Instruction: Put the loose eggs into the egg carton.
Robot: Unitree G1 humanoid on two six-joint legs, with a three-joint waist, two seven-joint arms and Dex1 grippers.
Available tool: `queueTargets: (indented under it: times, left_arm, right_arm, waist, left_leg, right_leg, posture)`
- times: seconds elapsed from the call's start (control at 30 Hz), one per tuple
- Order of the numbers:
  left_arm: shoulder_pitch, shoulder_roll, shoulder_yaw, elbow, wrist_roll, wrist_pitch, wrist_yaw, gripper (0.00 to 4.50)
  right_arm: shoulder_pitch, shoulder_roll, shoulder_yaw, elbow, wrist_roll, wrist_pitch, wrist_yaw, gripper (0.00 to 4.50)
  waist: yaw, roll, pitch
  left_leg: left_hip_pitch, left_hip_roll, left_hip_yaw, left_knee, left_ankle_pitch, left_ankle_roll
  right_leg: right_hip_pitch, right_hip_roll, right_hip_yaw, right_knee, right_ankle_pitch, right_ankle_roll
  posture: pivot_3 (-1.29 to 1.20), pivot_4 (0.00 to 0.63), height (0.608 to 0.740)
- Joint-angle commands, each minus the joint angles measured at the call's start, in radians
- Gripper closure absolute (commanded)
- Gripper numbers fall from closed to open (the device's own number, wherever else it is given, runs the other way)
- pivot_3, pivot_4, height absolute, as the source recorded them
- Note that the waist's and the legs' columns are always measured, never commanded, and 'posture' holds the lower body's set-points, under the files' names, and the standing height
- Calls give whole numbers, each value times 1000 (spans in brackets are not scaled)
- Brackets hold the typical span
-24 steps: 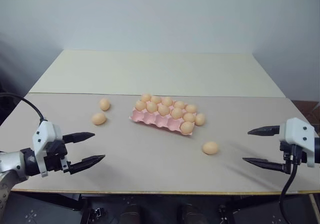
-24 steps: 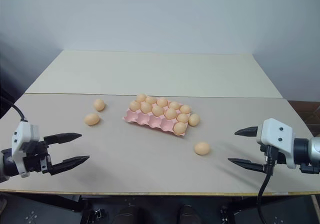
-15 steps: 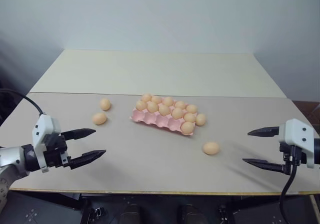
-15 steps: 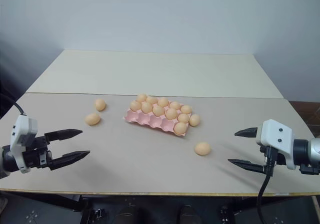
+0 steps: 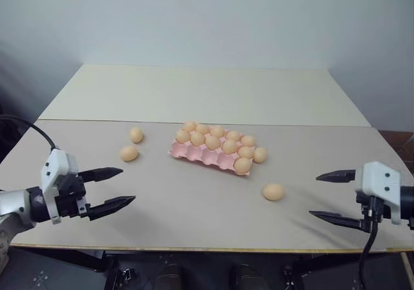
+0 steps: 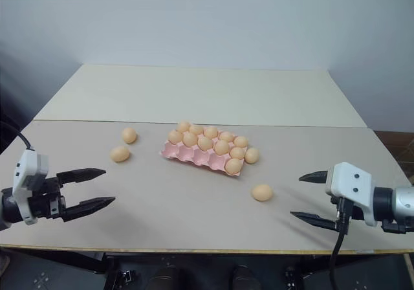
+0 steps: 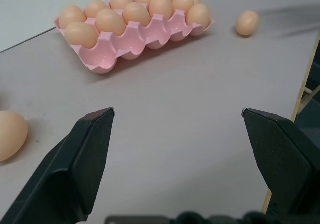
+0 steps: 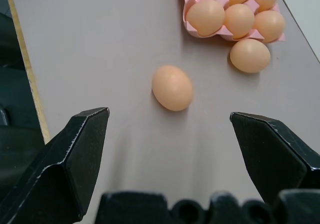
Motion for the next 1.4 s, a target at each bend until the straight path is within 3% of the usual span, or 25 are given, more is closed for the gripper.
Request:
queueTargets:
  times: [0.03,0.4,0.67,1.03,1.27,1.4]
  left_arm:
    - [-9,10,27,-22,-10,-4,3,42]
    - [-15,-10,-20,-56,-9,-7,22,42]
    - [-40,-9,-49,-43,-6,-12,24,42]
    - [-25,-20,-50,-59,-7,-15,28,42]
    - [-15,-21,-40,-57,-3,-21,24,42]
    - [-17,-20,-45,-48,1,-26,21,0]
  right_arm:
    - [-23,-6,2,-5,-7,-9,-22,0]
    - [-167,7,197,39,-29,-35,-53,0]
    - [-354,104,436,169,-153,-98,-114,0]
    - [-454,179,571,355,-248,-195,-101,0]
    - [-453,192,579,408,-254,-221,-104,0]
    - [-461,205,585,435,-265,-236,-110,904]
  waist:
    - [0,0,0]
    - [-1,0,0]
    - [-2,0,0]
    - [-1,0,0]
    - [-1,0,0]
    - [-1,0,0]
  left_leg:
    - [0,0,0,0,0,0]
    - [0,0,1,-1,0,0]
    - [-1,0,1,0,0,0]
    - [-4,0,1,0,0,0]
    - [-4,0,1,0,0,0]
    - [-4,0,1,0,0,0]
  right_leg:
    - [0,0,0,0,0,0]
    - [-1,1,1,0,0,0]
    - [-2,1,1,1,0,0]
    - [-5,2,1,1,1,0]
    - [-5,2,1,2,1,-1]
    - [-5,2,2,2,1,-1]
  posture:
    - [0,150,740]
    - [0,150,740]
    - [0,150,740]
    - [0,150,740]
    - [0,150,740]
    - [0,150,740]
